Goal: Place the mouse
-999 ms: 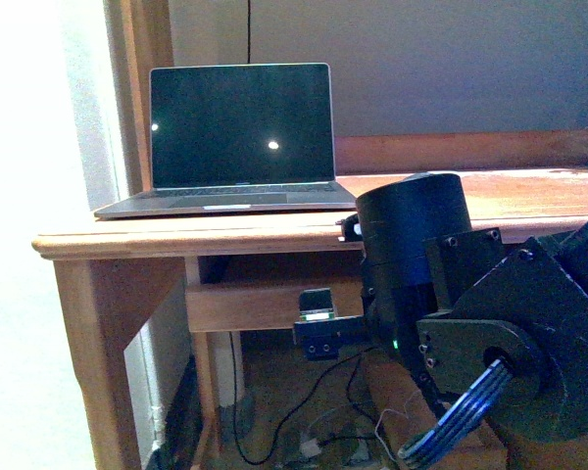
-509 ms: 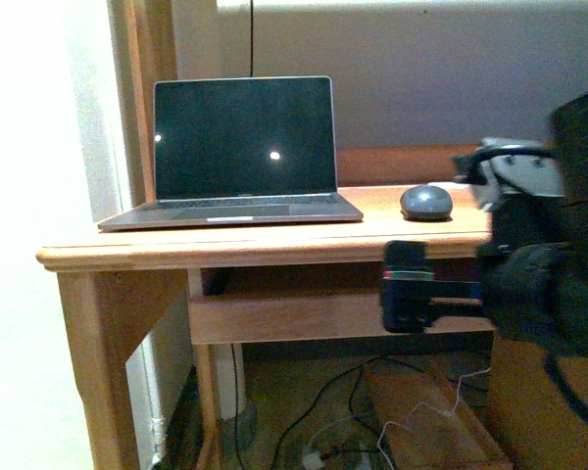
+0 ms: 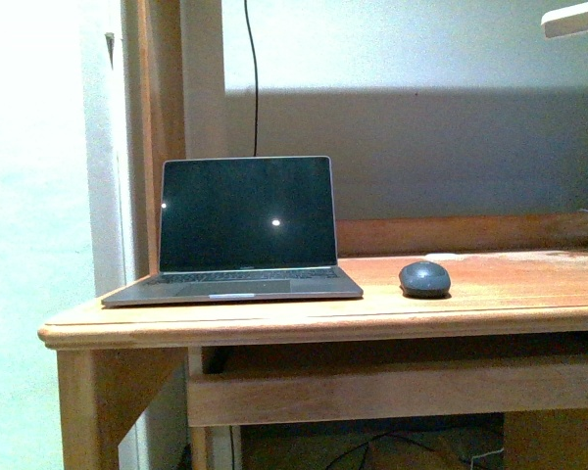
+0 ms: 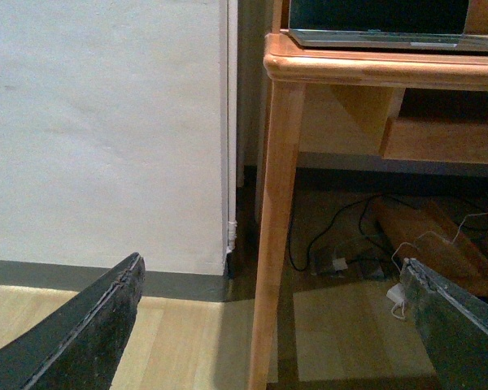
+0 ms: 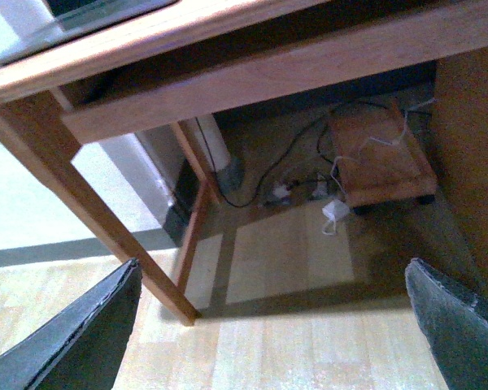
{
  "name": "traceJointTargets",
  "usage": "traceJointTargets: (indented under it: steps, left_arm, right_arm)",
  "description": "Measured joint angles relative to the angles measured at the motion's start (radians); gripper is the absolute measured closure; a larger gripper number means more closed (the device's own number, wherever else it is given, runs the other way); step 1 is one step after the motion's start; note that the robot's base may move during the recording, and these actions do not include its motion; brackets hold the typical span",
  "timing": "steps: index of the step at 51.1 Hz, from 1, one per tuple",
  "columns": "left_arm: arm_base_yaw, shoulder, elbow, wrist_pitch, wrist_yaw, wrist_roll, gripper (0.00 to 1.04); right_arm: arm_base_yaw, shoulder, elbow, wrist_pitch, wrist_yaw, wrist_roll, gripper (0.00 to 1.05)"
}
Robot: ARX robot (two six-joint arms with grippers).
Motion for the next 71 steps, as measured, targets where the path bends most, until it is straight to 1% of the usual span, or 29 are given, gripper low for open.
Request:
traceJointTargets:
  steps: [3,4,5,6,8,9,10,12,18,20,22,25,27,32,41,56,57,65,67,71]
  left_arm:
    - [0.000,0.000,0.000,0.000,0.000,0.000,0.08]
    - [0.000,0.000,0.000,0.000,0.000,0.000,0.08]
    - [0.000,0.000,0.000,0.000,0.000,0.000,0.08]
    - [0.000,0.000,0.000,0.000,0.000,0.000,0.08]
    - [0.000,0.000,0.000,0.000,0.000,0.000,0.08]
    - [0.000,0.000,0.000,0.000,-0.002,0.000,0.08]
    - [0.000,0.000,0.000,0.000,-0.003,0.000,0.08]
    - [0.000,0.000,0.000,0.000,-0.002,0.000,0.08]
    - [0.000,0.000,0.000,0.000,0.000,0.000,0.08]
    - [0.000,0.000,0.000,0.000,0.000,0.000,0.08]
    - [0.000,0.000,0.000,0.000,0.000,0.000,0.08]
    - [0.000,0.000,0.000,0.000,0.000,0.000,0.08]
    - [0.000,0.000,0.000,0.000,0.000,0.000,0.08]
    - [0.000,0.000,0.000,0.000,0.000,0.000,0.08]
    - [0.000,0.000,0.000,0.000,-0.001,0.000,0.08]
    - [0.000,0.000,0.000,0.000,0.000,0.000,0.08]
    - [0.000,0.000,0.000,0.000,0.000,0.000,0.08]
    - [0.000,0.000,0.000,0.000,0.000,0.000,0.08]
    - [0.000,0.000,0.000,0.000,0.000,0.000,0.08]
    - [0.000,0.000,0.000,0.000,0.000,0.000,0.08]
  right_arm:
    - [-0.076,-0.082,-0.014,-0.044,-0.073,0.011,0.07]
    - [-0.090,-0.089,-0.017,-0.047,-0.082,0.011,0.07]
    - [-0.114,-0.101,-0.024,-0.046,-0.087,0.009,0.08]
    - [-0.125,-0.118,-0.043,-0.019,-0.053,-0.017,0.10]
    - [-0.148,-0.160,-0.098,0.074,0.047,-0.092,0.18]
    - [-0.158,-0.174,-0.116,0.102,0.080,-0.136,0.21]
    - [-0.176,-0.191,-0.133,0.122,0.099,-0.183,0.27]
    - [-0.195,-0.202,-0.142,0.130,0.097,-0.215,0.32]
    - [-0.247,-0.227,-0.164,0.132,0.045,-0.296,0.52]
    - [-0.280,-0.235,-0.167,0.130,-0.013,-0.306,0.57]
    - [-0.362,-0.246,-0.176,0.130,-0.086,-0.317,0.68]
    - [-0.400,-0.253,-0.181,0.130,-0.092,-0.320,0.80]
    - [-0.402,-0.254,-0.183,0.130,-0.097,-0.323,0.85]
    - [-0.404,-0.265,-0.196,0.131,-0.102,-0.333,1.02]
    - [-0.406,-0.303,-0.234,0.134,-0.101,-0.336,1.02]
    - [-0.407,-0.310,-0.234,0.136,-0.103,-0.336,1.02]
    - [-0.407,-0.310,-0.234,0.136,-0.103,-0.338,1.00]
    - [-0.407,-0.310,-0.234,0.136,-0.103,-0.337,0.74]
    - [-0.407,-0.310,-0.234,0.136,-0.103,-0.337,0.64]
    - [-0.407,-0.310,-0.234,0.136,-0.103,-0.337,0.47]
